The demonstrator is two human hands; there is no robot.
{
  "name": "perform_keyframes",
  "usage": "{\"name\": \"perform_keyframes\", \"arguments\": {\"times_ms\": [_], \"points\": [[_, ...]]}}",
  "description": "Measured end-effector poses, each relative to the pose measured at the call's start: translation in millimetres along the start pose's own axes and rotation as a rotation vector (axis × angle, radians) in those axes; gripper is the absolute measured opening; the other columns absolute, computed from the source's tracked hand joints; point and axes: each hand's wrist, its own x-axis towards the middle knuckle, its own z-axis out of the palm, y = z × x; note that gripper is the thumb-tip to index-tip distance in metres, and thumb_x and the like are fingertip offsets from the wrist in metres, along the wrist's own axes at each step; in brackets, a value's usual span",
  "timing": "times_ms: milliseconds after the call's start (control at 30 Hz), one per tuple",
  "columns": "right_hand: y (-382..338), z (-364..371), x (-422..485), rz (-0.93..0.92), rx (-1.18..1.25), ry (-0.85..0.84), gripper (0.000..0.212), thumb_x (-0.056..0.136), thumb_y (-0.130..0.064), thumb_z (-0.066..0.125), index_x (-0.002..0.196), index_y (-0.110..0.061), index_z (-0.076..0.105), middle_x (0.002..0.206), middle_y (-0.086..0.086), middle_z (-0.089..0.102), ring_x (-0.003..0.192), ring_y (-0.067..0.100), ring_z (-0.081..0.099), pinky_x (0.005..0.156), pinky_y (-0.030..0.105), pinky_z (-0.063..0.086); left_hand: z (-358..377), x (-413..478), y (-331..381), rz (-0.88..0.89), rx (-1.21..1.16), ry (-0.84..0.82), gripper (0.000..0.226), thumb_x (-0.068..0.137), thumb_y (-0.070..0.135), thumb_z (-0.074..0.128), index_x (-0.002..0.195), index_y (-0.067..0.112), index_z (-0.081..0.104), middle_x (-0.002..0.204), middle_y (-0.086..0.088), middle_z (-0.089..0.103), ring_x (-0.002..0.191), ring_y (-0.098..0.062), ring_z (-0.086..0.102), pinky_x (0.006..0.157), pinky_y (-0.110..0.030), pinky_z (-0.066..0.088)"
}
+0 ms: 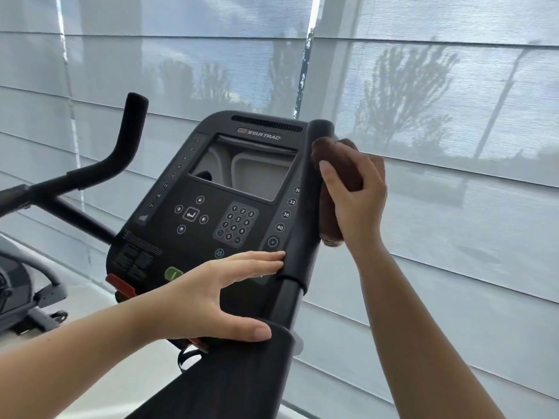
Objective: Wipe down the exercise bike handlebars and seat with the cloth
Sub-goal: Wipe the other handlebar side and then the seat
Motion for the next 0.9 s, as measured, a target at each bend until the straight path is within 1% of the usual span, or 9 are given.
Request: {"name": "perform_keyframes", "arguments": {"times_ms": [100,233,300,400,533,600,667,767,900], "points": [[-3.0,-0.9,-19.5,0.101,0.062,-0.02,0.027,0.077,-0.016,0.071,0.101,-0.026,0.065,0.096,-0.008,0.056,0.091,-0.007,0.054,0.086,0.008,0.038,0.7,0.7,-0.8,0.007,-0.007,0.006,0.074,0.059,0.054,0.072,0.126,0.044,0.041,0.133,0.043,0.031,0.127,0.014,0.027,0.1,-0.002,0.021],[-10.6,-15.2,-99.5,0.262,0.11,-0.012,0.025,0.076,-0.015,0.073,0.093,-0.032,0.069,0.1,-0.008,0.063,0.098,-0.002,0.058,0.09,0.018,0.04,2.2,2.0,-1.1,0.018,-0.057,-0.006,0.078,0.059,0.048,0.078,0.127,0.041,0.041,0.135,0.038,0.033,0.126,0.014,0.029,0.104,-0.009,0.025],[-22.7,-24.0,-133.8,0.333,0.161,-0.006,0.022,0.072,-0.027,0.074,0.092,-0.036,0.07,0.1,-0.013,0.066,0.101,0.002,0.06,0.09,0.023,0.045,2.9,2.3,-0.7,0.032,-0.082,-0.014,0.077,0.062,0.041,0.078,0.129,0.036,0.041,0.137,0.033,0.033,0.125,0.014,0.031,0.104,-0.009,0.026],[-39.0,-34.8,-135.5,0.251,0.047,-0.116,0.024,0.067,-0.041,0.07,0.09,-0.044,0.068,0.095,-0.015,0.064,0.095,0.003,0.061,0.081,0.014,0.046,3.9,2.9,-0.1,0.045,-0.119,-0.019,0.078,0.063,0.042,0.078,0.132,0.03,0.043,0.139,0.027,0.034,0.124,0.013,0.033,0.104,-0.013,0.026],[-36.4,-21.7,-87.0,0.303,-0.042,-0.015,0.024,0.074,-0.022,0.074,0.091,-0.039,0.068,0.104,-0.004,0.061,0.098,0.004,0.06,0.095,0.031,0.046,4.0,3.8,-0.6,0.051,-0.121,0.014,0.082,0.053,0.048,0.071,0.129,0.031,0.042,0.136,0.029,0.036,0.119,0.016,0.036,0.1,-0.005,0.026],[-36.1,-13.0,-82.2,0.35,-0.082,-0.061,0.023,0.076,-0.019,0.072,0.095,-0.032,0.069,0.108,0.001,0.06,0.099,0.004,0.058,0.099,0.033,0.044,4.1,4.2,-2.4,0.06,-0.11,0.027,0.086,0.054,0.052,0.075,0.13,0.027,0.044,0.135,0.03,0.036,0.118,0.017,0.037,0.098,-0.003,0.026],[-43.6,-15.9,-96.1,0.388,-0.098,-0.103,0.024,0.076,-0.022,0.072,0.093,-0.037,0.069,0.107,-0.003,0.061,0.098,0.003,0.059,0.096,0.031,0.045,5.0,4.6,-4.0,0.082,-0.093,0.041,0.086,0.056,0.055,0.079,0.13,0.026,0.046,0.135,0.028,0.038,0.119,0.016,0.037,0.102,-0.008,0.027],[-68.5,-37.1,-131.0,0.316,-0.13,-0.217,0.024,0.07,-0.033,0.073,0.091,-0.044,0.069,0.095,-0.014,0.062,0.095,0.001,0.06,0.084,0.015,0.046,6.2,5.3,-4.9,0.119,-0.097,0.054,0.086,0.056,0.058,0.075,0.13,0.025,0.047,0.137,0.022,0.04,0.122,0.012,0.036,0.108,-0.02,0.028],[-85.1,-46.6,-124.6,0.231,-0.222,-0.366,0.025,0.066,-0.034,0.074,0.09,-0.04,0.07,0.092,-0.008,0.062,0.092,-0.001,0.059,0.079,0.005,0.04,5.3,3.8,-4.1,0.111,-0.109,0.055,0.09,0.05,0.058,0.068,0.13,0.021,0.049,0.138,0.019,0.039,0.125,0.008,0.035,0.11,-0.028,0.028]]}}
